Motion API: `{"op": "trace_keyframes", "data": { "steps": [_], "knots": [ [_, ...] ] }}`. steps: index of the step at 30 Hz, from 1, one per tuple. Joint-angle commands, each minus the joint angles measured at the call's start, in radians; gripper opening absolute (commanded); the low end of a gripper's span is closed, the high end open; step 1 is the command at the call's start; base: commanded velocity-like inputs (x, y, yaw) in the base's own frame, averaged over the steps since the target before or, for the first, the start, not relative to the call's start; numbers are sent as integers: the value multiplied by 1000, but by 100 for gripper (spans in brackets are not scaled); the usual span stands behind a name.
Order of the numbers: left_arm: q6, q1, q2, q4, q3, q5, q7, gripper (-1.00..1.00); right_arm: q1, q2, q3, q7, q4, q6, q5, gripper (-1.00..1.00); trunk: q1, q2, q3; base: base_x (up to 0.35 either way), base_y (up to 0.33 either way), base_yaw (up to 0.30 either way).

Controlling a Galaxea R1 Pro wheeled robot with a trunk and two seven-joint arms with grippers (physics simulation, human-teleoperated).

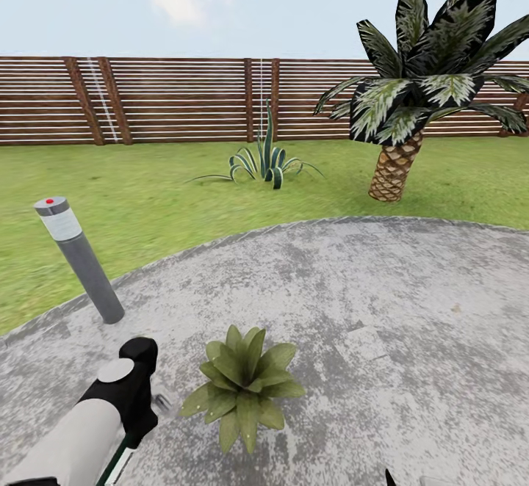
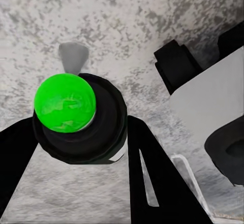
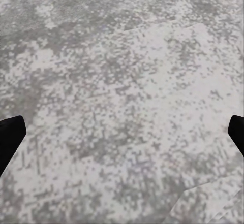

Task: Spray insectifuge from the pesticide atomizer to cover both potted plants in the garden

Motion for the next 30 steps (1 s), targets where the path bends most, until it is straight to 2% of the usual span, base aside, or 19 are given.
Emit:
{"op": "trace_keyframes", "data": {
  "steps": [1,4,5,7,10,17,21,30],
  "knots": [
    [10,0,5,1,1,-8,-9,-100,-1,1,-8,8,-1,-3,5,100,0,0,-1,0,0,0],
    [-9,1,42,10,3,-5,-9,-100,-1,1,-8,8,0,-3,5,100,0,0,-1,0,0,0],
    [-49,1,54,11,6,-1,-9,-100,-1,1,-8,7,0,-3,5,100,0,0,-1,0,0,0],
    [-92,11,60,14,11,3,-9,-100,-1,1,-8,7,0,-3,6,100,0,0,-1,0,0,0],
    [-105,41,59,5,12,4,-9,-100,-1,1,-8,7,0,-3,5,100,0,0,-1,0,0,0],
    [-101,49,40,-14,16,6,-9,-100,-1,1,-8,8,0,-3,5,100,0,0,-1,0,0,0],
    [-98,42,38,-63,13,48,-9,-100,-1,1,-8,8,0,-3,5,100,0,0,-1,0,0,0],
    [-98,47,32,-54,17,54,-9,-100,-1,1,-8,6,0,-3,5,100,0,0,-1,0,0,0]
  ]
}}
